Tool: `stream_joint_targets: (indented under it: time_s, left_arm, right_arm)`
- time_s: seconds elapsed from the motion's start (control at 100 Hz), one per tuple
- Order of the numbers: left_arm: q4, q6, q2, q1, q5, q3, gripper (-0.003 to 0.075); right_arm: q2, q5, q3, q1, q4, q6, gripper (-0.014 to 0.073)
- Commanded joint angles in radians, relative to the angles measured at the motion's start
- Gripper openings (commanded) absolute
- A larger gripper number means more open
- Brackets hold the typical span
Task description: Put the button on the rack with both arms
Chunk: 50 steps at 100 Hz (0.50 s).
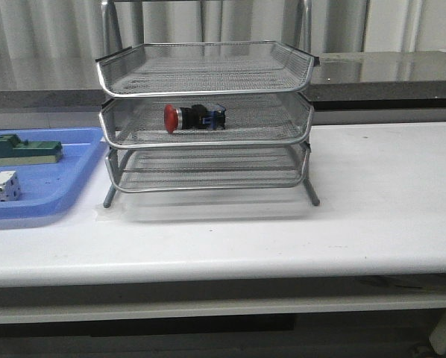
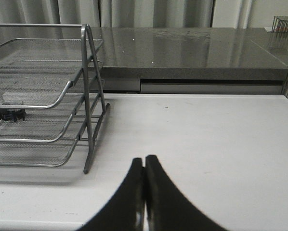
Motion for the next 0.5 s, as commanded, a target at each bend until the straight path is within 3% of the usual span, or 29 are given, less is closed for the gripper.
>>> stream_joint_targets:
  time_s: [0.0,0.49]
  left_arm:
    - [-0.012,-0.008,0.006,-0.001,-0.083,-0.029,-0.0021]
    - [-0.012,-0.008,0.006,-0.001,-0.083,-0.029,-0.0021]
  right_arm:
    - [-0.044,-0.108,0.029,-0.008,-0.017,0.011,-0.0057]
    - [-0.193,-0.297,0.262,-0.008,-0.029,0.011,-0.0057]
